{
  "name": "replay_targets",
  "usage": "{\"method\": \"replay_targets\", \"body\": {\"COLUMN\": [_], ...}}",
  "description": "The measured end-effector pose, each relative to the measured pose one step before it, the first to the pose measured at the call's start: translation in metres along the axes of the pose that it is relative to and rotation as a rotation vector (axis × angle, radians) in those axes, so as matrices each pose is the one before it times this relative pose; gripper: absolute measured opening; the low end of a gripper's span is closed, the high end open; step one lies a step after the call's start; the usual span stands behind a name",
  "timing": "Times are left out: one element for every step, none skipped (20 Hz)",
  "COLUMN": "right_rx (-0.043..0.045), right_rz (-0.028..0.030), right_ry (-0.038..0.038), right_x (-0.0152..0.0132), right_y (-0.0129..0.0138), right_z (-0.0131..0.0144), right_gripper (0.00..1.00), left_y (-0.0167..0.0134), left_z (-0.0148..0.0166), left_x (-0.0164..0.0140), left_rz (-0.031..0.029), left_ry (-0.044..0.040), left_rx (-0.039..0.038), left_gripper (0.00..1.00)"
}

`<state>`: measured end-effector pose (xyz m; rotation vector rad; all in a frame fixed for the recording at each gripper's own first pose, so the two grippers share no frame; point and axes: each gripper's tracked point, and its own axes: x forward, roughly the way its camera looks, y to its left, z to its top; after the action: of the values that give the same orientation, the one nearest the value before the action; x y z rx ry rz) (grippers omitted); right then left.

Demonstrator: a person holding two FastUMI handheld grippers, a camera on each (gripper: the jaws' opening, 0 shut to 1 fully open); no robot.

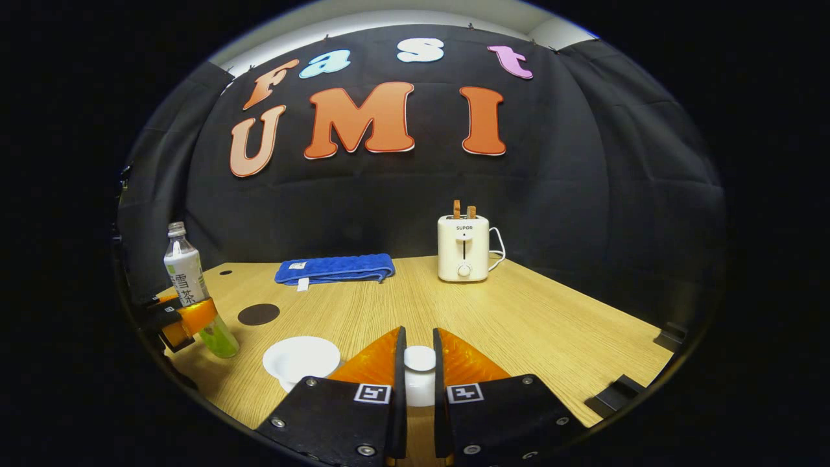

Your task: Open the teacup lid with one hand, grasp the water bottle and pour water into the teacup with the other hand; after pouring, place the water bottle on the coaster and then close the teacup lid.

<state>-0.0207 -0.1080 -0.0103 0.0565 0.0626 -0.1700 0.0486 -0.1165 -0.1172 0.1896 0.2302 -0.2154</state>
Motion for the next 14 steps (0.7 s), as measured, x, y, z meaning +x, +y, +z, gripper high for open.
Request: {"method": "replay_targets", "body": {"right_rx": [-0.00024, -0.00057, 0.00077, -0.00006, 0.00011, 0.00057, 0.00079, 0.00372, 0.00534, 0.00385, 0.00448, 0.00577, 0.00547, 0.00006], "right_rz": [-0.00027, 0.00041, -0.00006, 0.00253, 0.00045, -0.00111, -0.00265, -0.00392, -0.00316, -0.0058, -0.00678, -0.00417, -0.00287, -0.00198], "right_ry": [-0.00013, 0.00125, 0.00257, 0.0031, -0.00007, -0.00208, -0.00156, -0.00123, -0.00533, -0.00433, -0.00232, 0.00358, 0.0055, 0.00602], "right_x": [0.00024, -0.0002, 0.00012, -0.00098, -0.00073, -0.00216, -0.00051, -0.00227, -0.003, -0.00205, -0.00009, -0.00092, -0.00034, -0.00025], "right_y": [-0.00078, 0.00089, -0.00018, 0.0009, -0.00039, -0.00064, -0.0011, -0.00124, -0.00196, -0.0019, -0.003, -0.00166, -0.00095, -0.0005], "right_z": [-0.00016, -0.00004, -0.00056, -0.00046, 0.00086, 0.0023, 0.00118, 0.00165, 0.00163, 0.00116, -0.00015, -0.00116, -0.00186, -0.00198], "right_gripper": [0.17, 0.17, 0.17, 0.17, 0.17, 0.17, 0.17, 0.17, 0.17, 0.17, 0.17, 0.17, 0.17, 0.17], "left_y": [-0.00285, -0.00117, -0.00034, -0.00172, -0.00147, 0.00019, 0.00092, -0.00057, -0.00074, 0.00116, 0.00204, 0.00412, 0.00147, 0.00052], "left_z": [-0.00137, 0.00163, -0.00142, 0.00049, -0.0004, 0.00283, 0.00074, 0.00296, 0.00312, 0.00557, 0.00437, 0.0051, 0.00386, 0.0022], "left_x": [0.00375, -0.00046, -0.00107, -0.00251, 0.00084, -0.00243, -0.00075, -0.0013, -0.00214, -0.00032, -0.0005, 0.00048, -0.00039, 0.00203], "left_rz": [-0.00906, -0.00859, -0.00822, -0.01099, -0.00896, 0.00071, -0.00119, -0.00742, -0.00883, -0.00077, 0.00763, 0.00939, 0.00279, -0.00436], "left_ry": [-0.00273, 0.0044, 0.00402, 0.00741, 0.01049, 0.00673, 0.00754, 0.00121, 0.00012, -0.0004, -0.00268, -0.00466, -0.00185, 0.00054], "left_rx": [-0.00007, -0.0018, 0.00573, 0.01655, 0.02924, 0.03564, 0.04071, 0.03556, 0.03627, 0.05159, 0.05203, 0.07122, 0.06894, 0.06592], "left_gripper": [0.71, 0.71, 0.67, 0.68, 0.62, 0.62, 0.63, 0.63, 0.62, 0.62, 0.63, 0.63, 0.63, 0.63]}}
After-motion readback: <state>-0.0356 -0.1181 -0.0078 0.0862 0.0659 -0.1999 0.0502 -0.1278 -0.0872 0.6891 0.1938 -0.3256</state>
